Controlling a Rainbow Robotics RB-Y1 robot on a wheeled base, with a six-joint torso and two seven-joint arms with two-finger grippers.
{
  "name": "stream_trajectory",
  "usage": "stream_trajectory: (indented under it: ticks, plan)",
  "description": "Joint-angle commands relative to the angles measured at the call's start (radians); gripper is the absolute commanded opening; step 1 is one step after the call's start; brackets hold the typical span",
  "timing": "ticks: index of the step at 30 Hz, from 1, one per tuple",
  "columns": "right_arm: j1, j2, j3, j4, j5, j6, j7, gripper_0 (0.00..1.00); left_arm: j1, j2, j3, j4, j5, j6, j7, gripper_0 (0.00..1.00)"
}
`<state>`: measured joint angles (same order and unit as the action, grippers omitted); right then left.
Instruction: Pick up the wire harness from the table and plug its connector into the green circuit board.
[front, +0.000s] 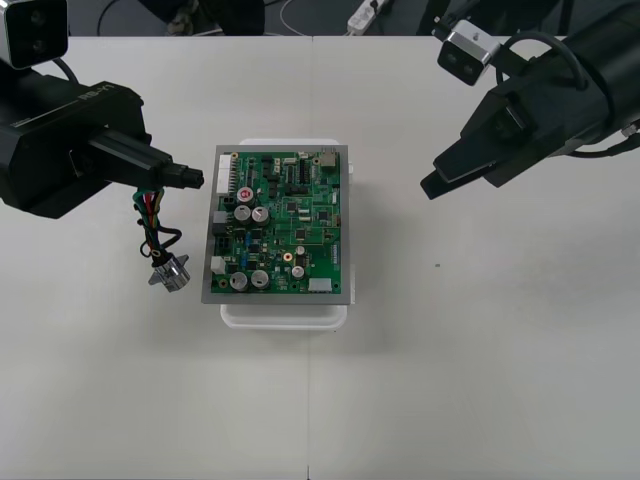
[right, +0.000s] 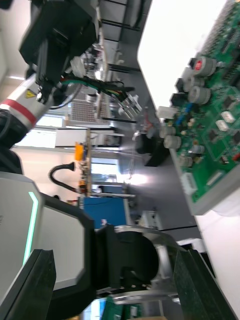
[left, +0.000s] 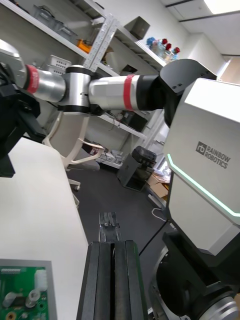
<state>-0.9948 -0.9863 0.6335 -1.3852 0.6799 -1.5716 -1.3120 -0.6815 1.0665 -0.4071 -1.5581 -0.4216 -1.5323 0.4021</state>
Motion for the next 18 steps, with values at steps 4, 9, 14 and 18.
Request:
stream_trajectory:
  ticks: [4,9,14,18]
  plan:
    - [0.007,0.008,-0.123,-0.071,0.165,0.001,0.014,0.69,0.010,0.047,0.033,0.058,0.007,-0.038,-0.082,0.00]
    - [0.007,0.043,-0.178,-0.107,0.283,0.001,0.014,0.69,0.010,0.047,0.033,0.098,0.001,-0.038,-0.100,0.00]
    - [0.007,0.084,-0.207,-0.126,0.357,0.001,0.014,0.69,0.010,0.047,0.033,0.127,-0.005,-0.038,-0.118,0.00]
    - [0.008,0.121,-0.229,-0.144,0.435,0.001,0.013,0.69,0.010,0.047,0.033,0.136,-0.013,-0.038,-0.135,0.00]
